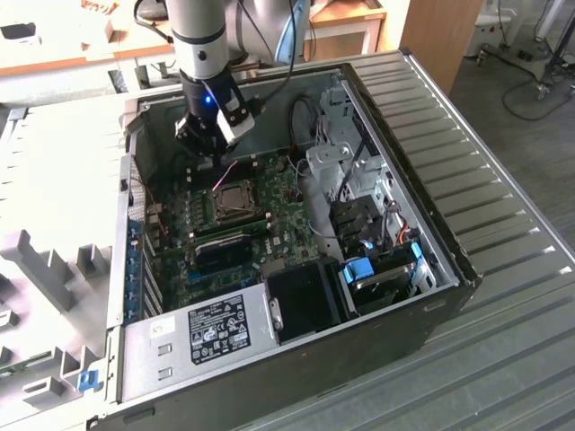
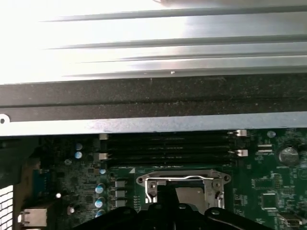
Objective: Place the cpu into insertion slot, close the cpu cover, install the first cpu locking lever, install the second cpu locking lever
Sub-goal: 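Install the first cpu locking lever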
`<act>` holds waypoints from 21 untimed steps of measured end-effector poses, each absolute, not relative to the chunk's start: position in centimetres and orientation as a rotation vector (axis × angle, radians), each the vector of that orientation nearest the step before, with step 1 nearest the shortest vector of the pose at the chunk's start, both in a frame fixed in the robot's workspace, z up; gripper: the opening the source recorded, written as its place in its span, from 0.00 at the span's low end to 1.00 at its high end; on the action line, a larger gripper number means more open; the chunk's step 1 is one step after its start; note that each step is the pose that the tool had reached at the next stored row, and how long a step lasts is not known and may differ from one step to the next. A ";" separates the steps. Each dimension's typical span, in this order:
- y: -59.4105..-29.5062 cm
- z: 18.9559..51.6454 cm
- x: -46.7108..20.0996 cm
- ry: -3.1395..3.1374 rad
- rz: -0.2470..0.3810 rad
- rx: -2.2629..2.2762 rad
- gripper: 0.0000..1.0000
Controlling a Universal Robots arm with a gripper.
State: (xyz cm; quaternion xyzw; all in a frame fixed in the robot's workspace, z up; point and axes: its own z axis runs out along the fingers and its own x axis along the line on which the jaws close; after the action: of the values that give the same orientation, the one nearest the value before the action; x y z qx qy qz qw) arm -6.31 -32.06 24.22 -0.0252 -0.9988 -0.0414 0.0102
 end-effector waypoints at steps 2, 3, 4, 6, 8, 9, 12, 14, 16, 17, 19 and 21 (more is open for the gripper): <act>-32.1 24.2 -6.3 -3.117 -0.129 -0.080 0.11; -32.1 24.2 -6.3 -3.117 -0.130 -0.080 0.11; -32.1 24.2 -6.3 -3.117 -0.131 -0.093 0.11; -32.1 24.2 -6.3 -3.116 -0.132 -0.139 0.11; -32.1 24.2 -6.3 -3.115 -0.133 -0.186 0.11; -32.1 24.2 -6.3 -3.114 -0.134 -0.205 0.11; -32.1 24.2 -6.3 -3.114 -0.134 -0.207 0.11; -32.1 24.2 -6.3 -3.113 -0.149 -0.207 0.11; -32.1 24.1 -6.3 -3.110 -0.170 -0.210 0.11; -32.1 24.1 -6.3 -3.109 -0.174 -0.213 0.11; -32.1 24.1 -6.3 -3.109 -0.174 -0.214 0.11; -32.1 24.1 -6.3 -3.108 -0.179 -0.214 0.11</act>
State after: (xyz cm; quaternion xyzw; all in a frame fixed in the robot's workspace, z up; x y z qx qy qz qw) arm -6.29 -32.07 24.14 -0.0687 -0.9959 -0.0574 0.0105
